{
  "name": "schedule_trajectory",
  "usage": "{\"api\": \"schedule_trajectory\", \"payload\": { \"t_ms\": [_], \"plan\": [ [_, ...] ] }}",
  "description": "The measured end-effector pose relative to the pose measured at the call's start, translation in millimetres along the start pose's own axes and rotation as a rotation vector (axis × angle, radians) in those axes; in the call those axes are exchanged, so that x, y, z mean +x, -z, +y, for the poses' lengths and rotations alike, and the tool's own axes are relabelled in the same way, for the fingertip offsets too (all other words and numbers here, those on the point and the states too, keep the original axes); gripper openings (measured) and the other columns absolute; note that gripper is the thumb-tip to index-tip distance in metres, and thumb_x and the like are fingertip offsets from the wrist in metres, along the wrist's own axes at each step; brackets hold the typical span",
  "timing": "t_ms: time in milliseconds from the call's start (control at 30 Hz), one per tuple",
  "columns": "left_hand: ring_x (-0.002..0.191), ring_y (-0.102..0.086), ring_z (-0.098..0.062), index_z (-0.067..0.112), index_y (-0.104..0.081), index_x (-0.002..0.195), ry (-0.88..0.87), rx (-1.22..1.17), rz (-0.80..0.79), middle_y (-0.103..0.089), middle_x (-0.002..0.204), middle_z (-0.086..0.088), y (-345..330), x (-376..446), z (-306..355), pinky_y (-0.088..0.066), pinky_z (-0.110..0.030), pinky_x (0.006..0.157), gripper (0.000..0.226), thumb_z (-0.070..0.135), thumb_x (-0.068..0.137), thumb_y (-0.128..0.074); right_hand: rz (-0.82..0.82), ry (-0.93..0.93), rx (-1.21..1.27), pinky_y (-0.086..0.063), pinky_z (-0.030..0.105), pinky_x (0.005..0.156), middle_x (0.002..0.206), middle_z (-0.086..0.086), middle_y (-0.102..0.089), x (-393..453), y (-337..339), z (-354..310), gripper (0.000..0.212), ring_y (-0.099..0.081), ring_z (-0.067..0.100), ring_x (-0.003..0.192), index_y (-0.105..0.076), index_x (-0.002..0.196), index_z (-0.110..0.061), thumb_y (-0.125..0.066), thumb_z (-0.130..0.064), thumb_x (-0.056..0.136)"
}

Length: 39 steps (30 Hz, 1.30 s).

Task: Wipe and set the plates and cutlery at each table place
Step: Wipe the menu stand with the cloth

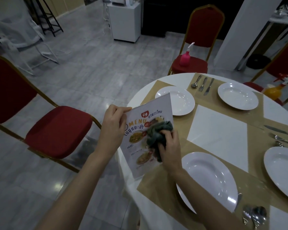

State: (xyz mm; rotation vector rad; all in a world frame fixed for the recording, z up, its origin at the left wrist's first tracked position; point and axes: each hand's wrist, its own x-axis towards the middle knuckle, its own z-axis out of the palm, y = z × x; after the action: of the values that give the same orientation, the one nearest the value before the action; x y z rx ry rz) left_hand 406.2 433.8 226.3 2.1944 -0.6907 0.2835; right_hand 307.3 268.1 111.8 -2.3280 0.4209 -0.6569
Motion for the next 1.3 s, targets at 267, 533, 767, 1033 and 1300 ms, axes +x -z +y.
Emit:
{"api": "schedule_trajectory", "payload": {
  "t_ms": [267, 533, 767, 1033, 1300],
  "plan": [
    [0.084, -0.049, -0.013, 0.006, -0.063, 0.119, -0.027, 0.007, -0.012, -0.045, 0.093, -0.001, -1, 1, 3, -0.038, -0.010, 0.070, 0.027, 0.004, 0.097, -0.048, -0.335, 0.001, -0.013, -0.044, 0.012, 0.084, 0.115, 0.000, -0.053, -61, -3, 21, 0.028, -0.051, 0.011, 0.101, -0.062, 0.112, -0.014, -0.067, -0.008, 0.085],
    [0.086, -0.051, -0.017, 0.009, -0.060, 0.124, -0.021, -0.031, -0.028, -0.046, 0.095, -0.003, 2, 0, -3, -0.049, -0.026, 0.072, 0.030, 0.006, 0.097, -0.048, -0.603, 0.128, -0.269, -0.049, 0.030, 0.092, 0.117, 0.000, -0.059, -90, -9, 31, 0.030, -0.055, 0.021, 0.104, -0.063, 0.115, -0.024, -0.058, -0.033, 0.087],
    [0.095, -0.048, -0.014, 0.010, -0.059, 0.128, -0.043, -0.013, 0.019, -0.045, 0.101, 0.002, 1, -7, 0, -0.052, -0.030, 0.081, 0.035, 0.003, 0.095, -0.052, -0.151, -0.070, -0.051, -0.043, 0.015, 0.086, 0.114, -0.004, -0.053, -55, 20, 19, 0.037, -0.053, 0.011, 0.102, -0.057, 0.124, -0.020, -0.054, -0.043, 0.095],
    [0.096, -0.049, 0.022, 0.016, -0.028, 0.148, 0.305, -0.238, 0.183, -0.041, 0.129, 0.002, -11, -50, 35, -0.044, 0.003, 0.066, 0.054, 0.021, 0.099, -0.048, -0.119, -0.253, 0.320, -0.038, 0.033, 0.106, 0.140, -0.005, -0.043, 31, 30, 1, 0.058, -0.040, 0.012, 0.132, -0.026, 0.151, -0.027, -0.043, -0.046, 0.099],
    [0.092, -0.065, -0.012, 0.024, -0.042, 0.138, 0.223, -0.305, 0.185, -0.058, 0.116, -0.004, -8, -22, 43, -0.052, -0.010, 0.063, 0.039, 0.017, 0.099, -0.049, 0.058, -0.310, 0.459, -0.057, 0.027, 0.079, 0.106, -0.014, -0.067, 47, 44, -8, 0.028, -0.063, -0.003, 0.095, -0.058, 0.128, -0.024, -0.050, -0.022, 0.100]
  ]
}}
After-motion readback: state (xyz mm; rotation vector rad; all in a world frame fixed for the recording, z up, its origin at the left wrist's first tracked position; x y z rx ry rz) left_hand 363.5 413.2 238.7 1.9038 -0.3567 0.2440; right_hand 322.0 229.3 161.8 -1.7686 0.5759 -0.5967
